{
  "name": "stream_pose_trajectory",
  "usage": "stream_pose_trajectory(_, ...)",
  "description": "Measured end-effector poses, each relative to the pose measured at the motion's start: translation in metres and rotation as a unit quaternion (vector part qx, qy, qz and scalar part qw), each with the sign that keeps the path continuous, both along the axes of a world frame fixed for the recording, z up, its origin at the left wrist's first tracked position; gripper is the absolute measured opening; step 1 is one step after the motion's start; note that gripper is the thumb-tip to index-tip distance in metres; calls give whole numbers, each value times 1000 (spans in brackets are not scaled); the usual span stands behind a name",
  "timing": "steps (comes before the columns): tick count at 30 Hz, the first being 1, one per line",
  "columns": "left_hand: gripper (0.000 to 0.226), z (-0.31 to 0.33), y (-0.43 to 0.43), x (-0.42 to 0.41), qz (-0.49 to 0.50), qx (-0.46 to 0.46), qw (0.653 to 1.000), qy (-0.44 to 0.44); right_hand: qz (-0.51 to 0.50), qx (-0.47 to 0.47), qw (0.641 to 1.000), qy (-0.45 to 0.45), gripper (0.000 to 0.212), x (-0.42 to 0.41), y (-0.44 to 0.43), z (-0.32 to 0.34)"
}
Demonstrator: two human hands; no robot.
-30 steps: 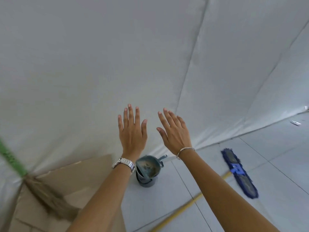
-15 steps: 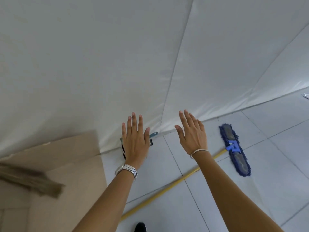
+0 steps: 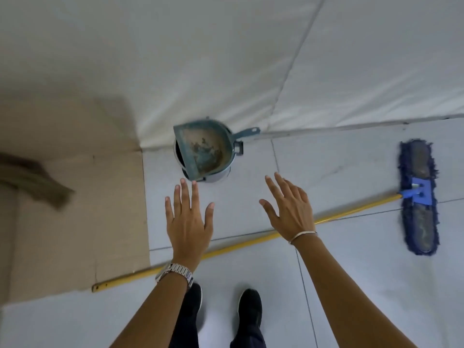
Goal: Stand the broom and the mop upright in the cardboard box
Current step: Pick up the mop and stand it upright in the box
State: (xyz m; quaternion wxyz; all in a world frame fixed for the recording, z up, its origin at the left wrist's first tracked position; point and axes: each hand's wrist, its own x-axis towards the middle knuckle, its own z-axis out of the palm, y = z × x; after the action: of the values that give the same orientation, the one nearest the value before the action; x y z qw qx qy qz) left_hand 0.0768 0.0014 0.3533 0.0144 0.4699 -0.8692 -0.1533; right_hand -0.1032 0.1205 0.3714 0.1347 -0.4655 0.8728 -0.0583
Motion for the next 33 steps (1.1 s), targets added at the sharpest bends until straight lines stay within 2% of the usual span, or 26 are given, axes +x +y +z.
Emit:
stream_pose_trajectory(5, 74, -122, 42, 9, 105, 54, 993, -28, 77, 69, 994, -39, 61, 2, 17, -129)
stream_pose_trajectory(8, 77, -203, 65, 17, 191, 102, 975, -37, 116, 105, 986, -64, 60, 6, 27, -211)
stream_pose_trajectory(12, 81, -292, 84, 29, 329, 159, 931, -21, 132, 127, 978, -97, 60, 21, 38, -303)
stream_pose_trajectory(15, 86, -337, 88, 38, 436, 193, 878, 35, 148, 144, 971, -116, 59, 35, 40, -349)
stream_pose_trajectory(17, 89, -363, 89, 44, 515, 221, 824, 85, 159, 150, 966, -134, 56, 46, 41, -377)
stream_pose_trajectory(18, 90, -370, 85, 45, 564, 233, 784, 112, 163, 152, 964, -142, 54, 49, 41, -384)
stream_pose_trajectory(22, 84, -390, 71, 56, 757, 260, 571, 180, 172, 165, 958, -157, 50, 65, 44, -406)
stream_pose_trajectory(26, 65, -399, 59, 78, 801, 334, 387, 310, 185, 206, 945, -175, 51, 76, 40, -414)
stream_pose_trajectory(27, 60, -398, 57, 83, 798, 346, 355, 342, 189, 217, 941, -177, 51, 79, 37, -415)
stream_pose_trajectory(29, 52, -392, 56, 90, 781, 355, 333, 391, 190, 233, 936, -182, 49, 83, 31, -412)
stream_pose_trajectory(33, 49, -367, 58, 95, 751, 345, 331, 456, 155, 213, 947, -184, 38, 80, 16, -391)
